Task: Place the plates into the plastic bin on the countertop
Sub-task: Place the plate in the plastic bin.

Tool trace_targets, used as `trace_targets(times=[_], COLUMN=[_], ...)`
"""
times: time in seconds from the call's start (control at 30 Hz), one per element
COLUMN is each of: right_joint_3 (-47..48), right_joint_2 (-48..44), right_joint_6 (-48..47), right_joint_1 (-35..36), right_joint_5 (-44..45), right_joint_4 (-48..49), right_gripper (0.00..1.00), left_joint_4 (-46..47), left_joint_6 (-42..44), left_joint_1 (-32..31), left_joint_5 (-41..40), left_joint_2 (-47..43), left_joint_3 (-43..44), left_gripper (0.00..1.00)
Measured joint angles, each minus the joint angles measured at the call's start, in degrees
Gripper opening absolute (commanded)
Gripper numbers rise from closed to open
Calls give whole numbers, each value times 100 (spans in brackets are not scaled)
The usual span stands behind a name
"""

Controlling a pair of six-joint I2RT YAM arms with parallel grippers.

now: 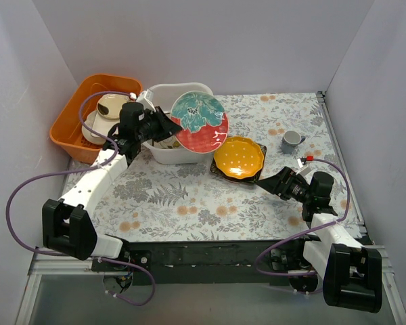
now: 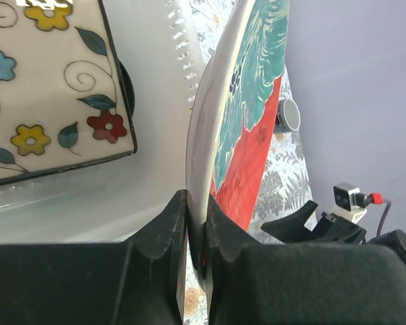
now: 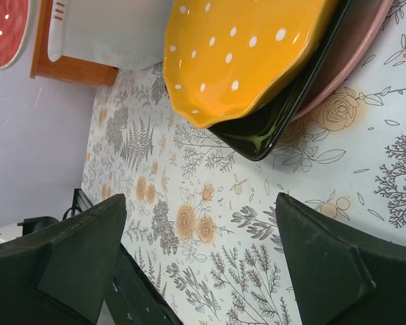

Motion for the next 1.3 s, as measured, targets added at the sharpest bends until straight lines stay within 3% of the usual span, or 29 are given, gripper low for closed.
trace_targets(times=[0.63, 1.3], right_joint_3=[-17, -125], right_joint_2=[39, 326], right_joint_6=[-11, 7], right_joint_1=[0, 0], right_joint_5=[-20, -129], right_joint_4=[199, 619], right_gripper=[98, 98], left_joint_4=[221, 560], left_joint_6=[-514, -643], left_joint_1=[975, 1121], left_joint_5=[459, 267], left_joint_2=[358, 839], left_joint_3=[90, 90], left_gripper=[0, 0])
